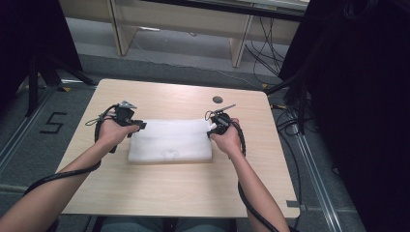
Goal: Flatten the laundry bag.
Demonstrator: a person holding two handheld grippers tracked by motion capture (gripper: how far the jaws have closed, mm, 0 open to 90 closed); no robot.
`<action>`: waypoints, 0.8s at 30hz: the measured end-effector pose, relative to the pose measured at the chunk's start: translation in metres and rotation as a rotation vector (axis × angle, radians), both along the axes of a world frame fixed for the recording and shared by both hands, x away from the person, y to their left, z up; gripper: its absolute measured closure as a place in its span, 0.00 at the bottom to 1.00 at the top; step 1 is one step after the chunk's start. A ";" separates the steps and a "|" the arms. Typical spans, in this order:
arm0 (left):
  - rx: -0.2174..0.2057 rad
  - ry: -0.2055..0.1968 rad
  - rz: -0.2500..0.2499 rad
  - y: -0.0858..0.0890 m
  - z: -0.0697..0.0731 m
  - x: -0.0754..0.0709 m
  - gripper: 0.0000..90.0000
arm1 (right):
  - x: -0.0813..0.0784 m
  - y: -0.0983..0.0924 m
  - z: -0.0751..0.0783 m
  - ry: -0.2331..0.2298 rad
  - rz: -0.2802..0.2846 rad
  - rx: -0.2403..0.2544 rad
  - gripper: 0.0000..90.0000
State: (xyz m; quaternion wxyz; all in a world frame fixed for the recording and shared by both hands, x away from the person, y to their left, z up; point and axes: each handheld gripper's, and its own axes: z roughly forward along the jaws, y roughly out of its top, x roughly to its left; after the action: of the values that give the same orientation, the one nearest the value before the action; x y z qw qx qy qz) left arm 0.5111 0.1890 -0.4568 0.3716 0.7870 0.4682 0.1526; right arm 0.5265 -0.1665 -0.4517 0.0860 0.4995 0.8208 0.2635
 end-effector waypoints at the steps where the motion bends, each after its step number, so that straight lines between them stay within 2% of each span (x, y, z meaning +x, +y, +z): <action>1: 0.018 0.031 0.035 0.003 -0.005 0.004 0.64 | 0.000 0.000 0.001 0.038 -0.023 0.017 1.00; 2: 0.018 0.048 0.051 0.004 -0.010 0.006 0.61 | 0.001 -0.002 -0.002 0.000 -0.001 0.004 1.00; 3: 0.018 0.048 0.051 0.004 -0.010 0.006 0.58 | 0.000 -0.001 -0.003 0.001 -0.014 0.012 1.00; 4: 0.008 0.065 0.090 0.004 -0.020 0.009 0.56 | -0.001 0.000 0.001 0.042 -0.035 0.028 1.00; 5: 0.008 0.065 0.090 0.004 -0.020 0.009 0.55 | -0.001 0.000 0.001 0.042 -0.035 0.028 1.00; 7: 0.001 0.090 0.110 0.006 -0.026 0.009 0.53 | 0.000 0.000 -0.001 0.029 -0.031 0.020 1.00; 8: 0.012 0.112 0.106 0.007 -0.027 0.009 0.53 | 0.000 0.000 -0.001 0.029 -0.031 0.020 1.00; 9: 0.008 0.151 0.113 0.008 -0.031 0.010 0.51 | 0.001 0.000 -0.002 0.026 -0.027 0.011 1.00; 10: 0.013 0.158 0.119 0.007 -0.033 0.010 0.50 | 0.000 0.001 -0.002 0.032 -0.033 0.014 1.00; 11: 0.027 0.179 0.098 0.009 -0.035 0.011 0.51 | 0.000 0.001 -0.004 0.036 -0.053 0.013 1.00; 13: 0.022 0.191 0.101 0.008 -0.039 0.012 0.53 | 0.000 -0.001 -0.006 0.025 -0.024 0.005 1.00; 15: 0.025 0.190 0.102 0.006 -0.041 0.013 0.55 | -0.001 -0.001 -0.007 0.033 -0.029 0.015 1.00; 16: 0.043 0.174 0.077 0.004 -0.040 0.013 0.60 | -0.002 -0.001 -0.009 0.039 -0.050 0.015 1.00; 17: 0.043 0.174 0.077 0.004 -0.040 0.013 0.63 | -0.002 -0.001 -0.009 0.039 -0.050 0.015 1.00; 18: 0.092 0.145 0.036 0.002 -0.039 0.013 0.67 | -0.003 -0.001 -0.009 0.050 -0.046 0.013 1.00; 19: 0.101 0.113 0.022 -0.002 -0.039 0.012 0.71 | -0.003 -0.001 -0.009 0.048 -0.042 0.013 0.99; 20: 0.125 0.099 0.008 -0.004 -0.039 0.011 0.75 | -0.002 -0.001 -0.010 0.052 -0.045 0.007 0.99; 21: 0.125 0.099 0.008 -0.004 -0.039 0.011 0.78 | -0.002 -0.001 -0.010 0.052 -0.045 0.007 0.99; 22: 0.156 0.076 -0.009 -0.008 -0.038 0.010 0.78 | -0.003 0.000 -0.010 0.062 -0.049 0.009 0.99; 23: 0.182 0.062 -0.020 -0.010 -0.038 0.010 0.84 | -0.001 -0.001 -0.013 0.040 -0.029 -0.003 0.99; 24: 0.199 0.074 -0.027 -0.012 -0.037 0.009 0.88 | -0.001 -0.002 -0.012 0.039 -0.020 0.001 0.99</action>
State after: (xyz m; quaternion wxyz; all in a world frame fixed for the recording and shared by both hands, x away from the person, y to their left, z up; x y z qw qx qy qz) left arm 0.5200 0.1768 -0.4938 0.2762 0.8314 0.4535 0.1639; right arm 0.5254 -0.1683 -0.4640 0.0722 0.5126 0.8173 0.2531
